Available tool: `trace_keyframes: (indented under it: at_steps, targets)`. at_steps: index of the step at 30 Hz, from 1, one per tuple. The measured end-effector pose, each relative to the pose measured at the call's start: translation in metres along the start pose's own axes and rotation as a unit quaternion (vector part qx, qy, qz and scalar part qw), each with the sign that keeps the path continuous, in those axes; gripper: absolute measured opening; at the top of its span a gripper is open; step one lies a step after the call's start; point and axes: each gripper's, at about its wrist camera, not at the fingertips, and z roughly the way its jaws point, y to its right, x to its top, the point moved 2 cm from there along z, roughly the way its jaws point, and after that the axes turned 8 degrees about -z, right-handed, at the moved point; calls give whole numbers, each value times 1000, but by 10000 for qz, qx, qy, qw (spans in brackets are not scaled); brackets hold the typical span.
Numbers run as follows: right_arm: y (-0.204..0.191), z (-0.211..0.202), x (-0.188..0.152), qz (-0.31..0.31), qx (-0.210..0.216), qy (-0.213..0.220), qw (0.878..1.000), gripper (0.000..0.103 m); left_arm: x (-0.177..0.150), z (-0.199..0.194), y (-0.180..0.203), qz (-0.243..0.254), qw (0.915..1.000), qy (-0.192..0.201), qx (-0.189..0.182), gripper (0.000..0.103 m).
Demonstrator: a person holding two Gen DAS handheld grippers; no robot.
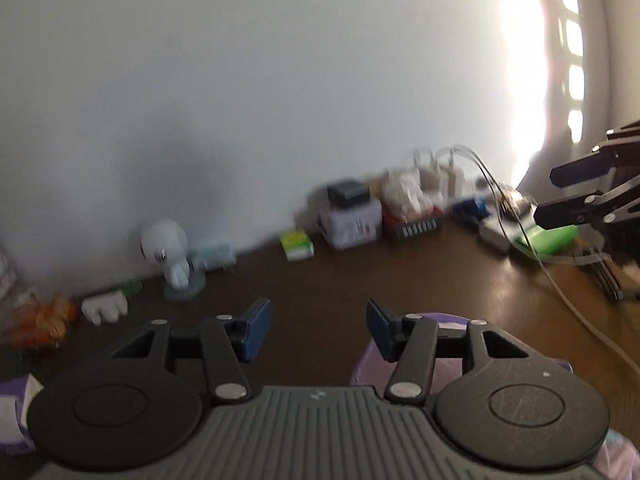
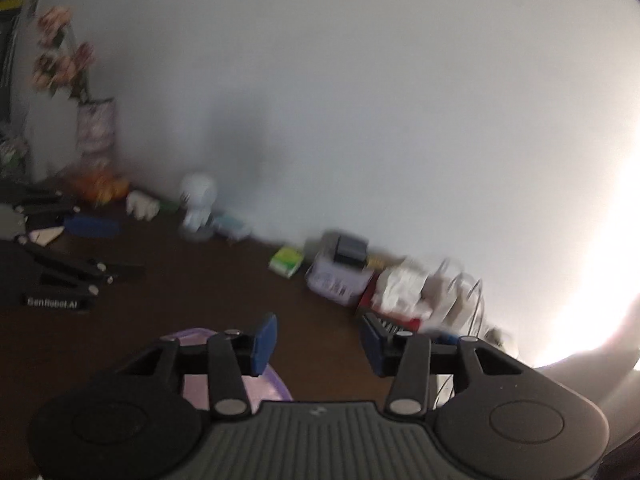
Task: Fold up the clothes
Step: 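Lift the pink garment up with both grippers to unfold it, then lay the garment flat on the table and open both grippers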
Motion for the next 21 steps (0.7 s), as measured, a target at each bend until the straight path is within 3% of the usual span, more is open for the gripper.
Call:
trace_keyframes:
  at_steps: [2, 4, 7, 9, 13, 14, 15, 17, 21]
  targets:
    - [-47, -21, -48, -66, 596, -147, 9981, 54, -61, -49, -9, -171, 9983, -197, -519, 72]
    - [-94, -46, -97, -97, 1262, -176, 9918, 61, -117, -84, 6, -216, 9931, -344, -1100, 79]
    - [-144, -96, -166, -70, 1922, -119, 9813, 60, -179, -120, 30, -125, 9866, -590, -1518, 79]
    - [-154, -101, -184, 0, 1922, -16, 9814, 59, -201, -119, 48, -95, 9820, -742, -1736, 79]
    - [-163, -99, -212, 121, 1780, 78, 9839, 54, -214, -111, 69, 143, 9799, -831, -1809, 79]
    - [-164, -91, -213, 134, 1732, -30, 9848, 44, -215, -110, 71, 197, 9805, -847, -1764, 79]
    - [-164, -85, -212, 181, 1671, -91, 9857, 22, -216, -108, 73, 238, 9813, -849, -1712, 79]
    - [-164, -74, -210, 316, 1559, -76, 9872, 3, -218, -105, 74, 259, 9833, -859, -1584, 79]
    - [-148, -59, -178, 728, 1304, 531, 9874, 0, -222, -102, 64, -70, 9875, -925, -1271, 79]
